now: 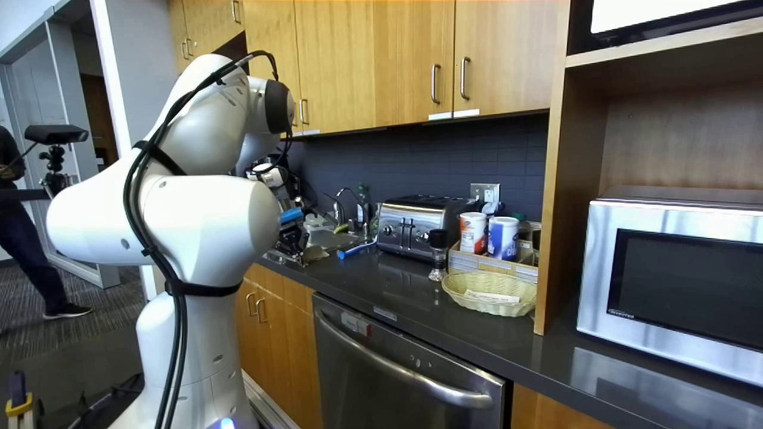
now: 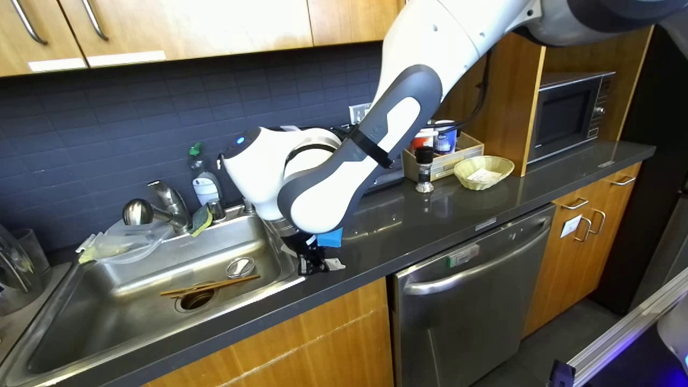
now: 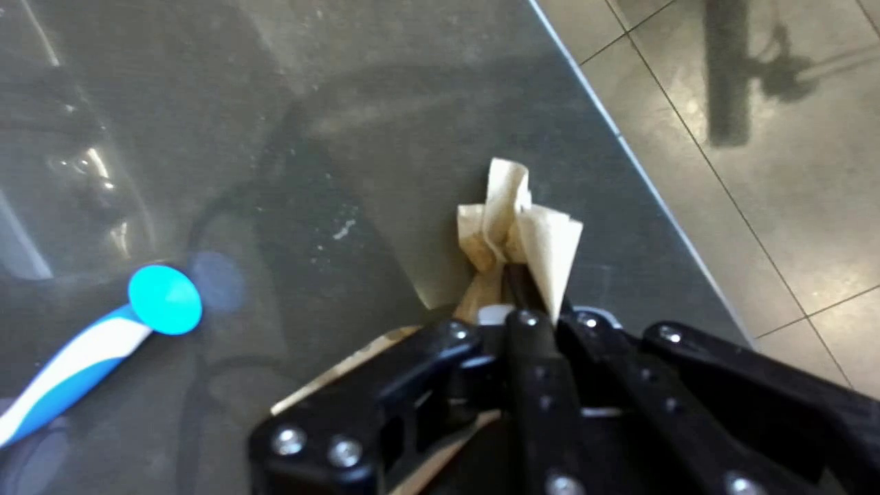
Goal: Use the paper to clean the counter
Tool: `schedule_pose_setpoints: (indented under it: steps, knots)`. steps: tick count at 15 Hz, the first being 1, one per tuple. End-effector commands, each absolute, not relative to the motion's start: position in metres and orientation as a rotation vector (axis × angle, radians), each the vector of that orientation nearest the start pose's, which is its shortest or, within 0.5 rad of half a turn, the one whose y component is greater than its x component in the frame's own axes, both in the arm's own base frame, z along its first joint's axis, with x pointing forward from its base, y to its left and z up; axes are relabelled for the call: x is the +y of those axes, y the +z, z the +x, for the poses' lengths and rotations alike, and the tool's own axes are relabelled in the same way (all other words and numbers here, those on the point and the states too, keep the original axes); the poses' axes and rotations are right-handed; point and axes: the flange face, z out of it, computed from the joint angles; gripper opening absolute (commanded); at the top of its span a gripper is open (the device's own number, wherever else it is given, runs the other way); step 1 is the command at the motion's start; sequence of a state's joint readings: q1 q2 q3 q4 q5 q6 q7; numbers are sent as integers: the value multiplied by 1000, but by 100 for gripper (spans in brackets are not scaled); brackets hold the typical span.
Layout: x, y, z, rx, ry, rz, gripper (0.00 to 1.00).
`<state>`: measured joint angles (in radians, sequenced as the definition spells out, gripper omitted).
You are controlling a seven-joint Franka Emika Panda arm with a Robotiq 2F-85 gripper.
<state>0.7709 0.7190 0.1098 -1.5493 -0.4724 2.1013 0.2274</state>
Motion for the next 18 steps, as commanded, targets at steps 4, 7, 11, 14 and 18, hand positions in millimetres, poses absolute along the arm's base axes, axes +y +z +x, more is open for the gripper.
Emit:
schedule_pose_setpoints:
  steps: [4, 7, 11, 14, 18]
  knots:
    - [456, 222, 481, -1372, -39, -3226, 1]
    - [433, 223, 484, -1310, -24, -3255, 1]
    - [410, 226, 485, -1253, -8, -3282, 1]
    - [400, 227, 485, -1233, 2, -3297, 1]
    - [382, 231, 482, -1182, 13, -3321, 1]
